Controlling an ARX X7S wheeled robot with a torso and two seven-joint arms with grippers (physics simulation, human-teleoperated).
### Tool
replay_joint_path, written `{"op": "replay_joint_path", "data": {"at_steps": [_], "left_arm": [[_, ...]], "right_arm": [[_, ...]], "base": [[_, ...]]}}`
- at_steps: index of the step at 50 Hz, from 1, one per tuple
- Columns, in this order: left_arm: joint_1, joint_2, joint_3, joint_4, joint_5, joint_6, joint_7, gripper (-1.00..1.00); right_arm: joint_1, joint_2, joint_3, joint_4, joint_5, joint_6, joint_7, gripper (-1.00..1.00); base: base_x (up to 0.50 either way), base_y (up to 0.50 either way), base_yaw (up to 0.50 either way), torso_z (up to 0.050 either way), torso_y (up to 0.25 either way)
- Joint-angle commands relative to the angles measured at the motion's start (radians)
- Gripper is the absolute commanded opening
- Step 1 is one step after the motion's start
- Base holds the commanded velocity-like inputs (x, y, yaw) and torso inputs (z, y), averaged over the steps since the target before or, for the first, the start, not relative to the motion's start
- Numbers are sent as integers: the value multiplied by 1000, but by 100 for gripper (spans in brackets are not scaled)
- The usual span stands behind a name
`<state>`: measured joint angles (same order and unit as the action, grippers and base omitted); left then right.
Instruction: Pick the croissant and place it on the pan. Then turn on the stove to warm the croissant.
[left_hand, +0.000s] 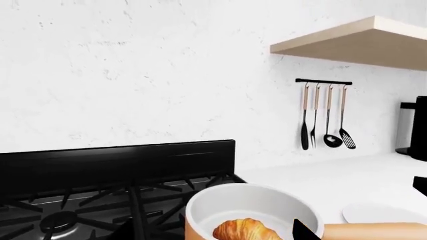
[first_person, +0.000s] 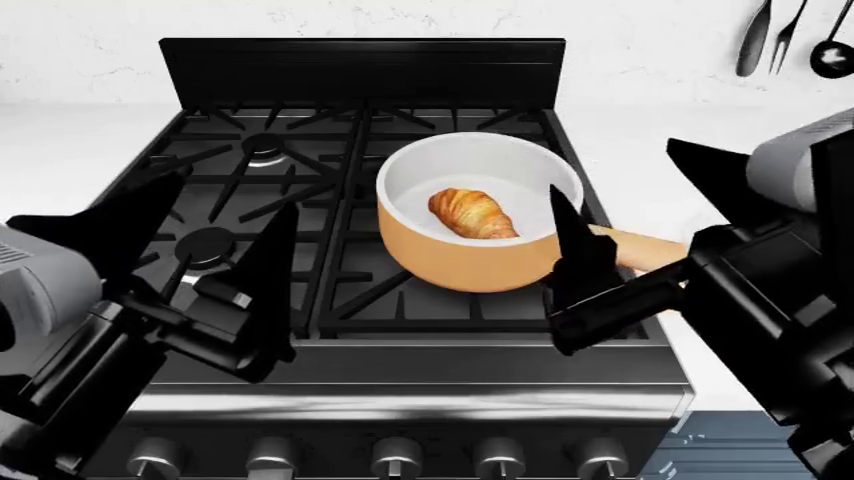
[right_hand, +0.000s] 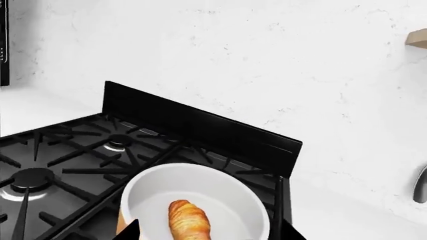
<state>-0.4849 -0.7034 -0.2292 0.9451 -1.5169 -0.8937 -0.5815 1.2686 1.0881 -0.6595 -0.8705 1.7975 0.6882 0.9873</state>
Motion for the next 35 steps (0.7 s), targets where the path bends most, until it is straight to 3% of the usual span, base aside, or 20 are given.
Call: {"op": "replay_joint_path", "data": {"at_steps": [1,17,35], "left_arm": [[33,10,-14,18,36,11,21,100],[59,31,-4,18,98,17,71,100],[60,30,5,14,99,25,69,100]], "right_arm": [[-244,84,66,-118,-135,-219,47,100],[-349,79,81,-111,-246,-296,-9,100],[-380,90,92,-118,-261,-325,-12,100]], "base": [[0,0,0,0,0],[-10,0,0,0,0],[-421,0,0,0,0]]}}
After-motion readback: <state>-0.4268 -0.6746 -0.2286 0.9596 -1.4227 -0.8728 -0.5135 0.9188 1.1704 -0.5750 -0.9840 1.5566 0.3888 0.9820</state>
